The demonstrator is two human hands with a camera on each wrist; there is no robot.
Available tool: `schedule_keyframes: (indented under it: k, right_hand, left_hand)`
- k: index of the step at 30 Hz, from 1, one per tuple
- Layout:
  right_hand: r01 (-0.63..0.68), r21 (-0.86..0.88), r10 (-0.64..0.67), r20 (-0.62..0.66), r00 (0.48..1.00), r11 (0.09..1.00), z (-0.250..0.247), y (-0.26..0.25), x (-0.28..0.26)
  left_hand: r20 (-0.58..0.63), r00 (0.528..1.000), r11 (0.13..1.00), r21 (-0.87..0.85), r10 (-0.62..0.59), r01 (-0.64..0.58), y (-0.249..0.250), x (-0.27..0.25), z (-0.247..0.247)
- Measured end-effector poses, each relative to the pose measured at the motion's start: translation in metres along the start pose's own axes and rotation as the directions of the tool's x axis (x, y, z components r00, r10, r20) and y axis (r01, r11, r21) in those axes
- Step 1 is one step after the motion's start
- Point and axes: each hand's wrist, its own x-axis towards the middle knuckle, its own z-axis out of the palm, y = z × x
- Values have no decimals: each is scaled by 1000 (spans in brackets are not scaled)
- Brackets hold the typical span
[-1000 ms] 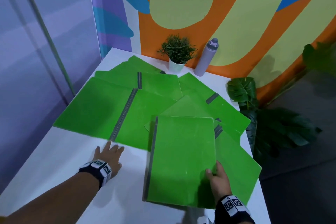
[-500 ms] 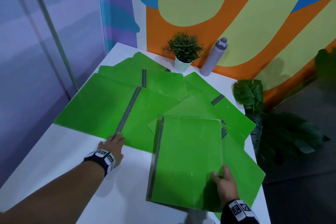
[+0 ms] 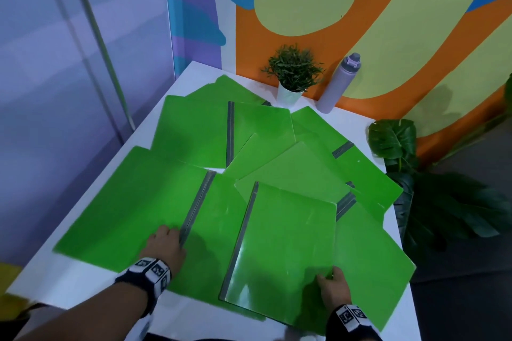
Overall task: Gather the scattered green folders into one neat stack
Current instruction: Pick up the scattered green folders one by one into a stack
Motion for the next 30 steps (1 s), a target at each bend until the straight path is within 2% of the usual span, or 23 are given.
schedule_keyframes:
  k: [6,8,12,18,23,27,30]
  right_hand:
    - [17,-123,-14,31,999,992,9,0,-5]
    - [28,-144,-23,38,999,989,10,-1,-6]
    - [31,-148,-24,50,998,988,8,0,-7]
    - [48,-123,-39,73,997,991,5,5,-16]
    - [69,-150,-58,73,996,986,4,7,-21]
    - [77,-167,-67,64,996,983,6,4,-24]
    - [79,-179,-71,52,996,981,6,3,-27]
  left_hand:
    - [55,982,982,-34,-183,185,25,18,-1]
    - [63,983,984,-51,-170,173,32,17,6]
    - [-2,994,991,-72,-110,109,38,9,21]
    - [-26,988,988,32,-153,154,21,8,19]
    - [1,982,979,73,-191,190,11,11,12]
    - [-42,980,980,-33,-196,194,14,11,12]
    - [-33,979,979,-33,-201,200,14,10,10]
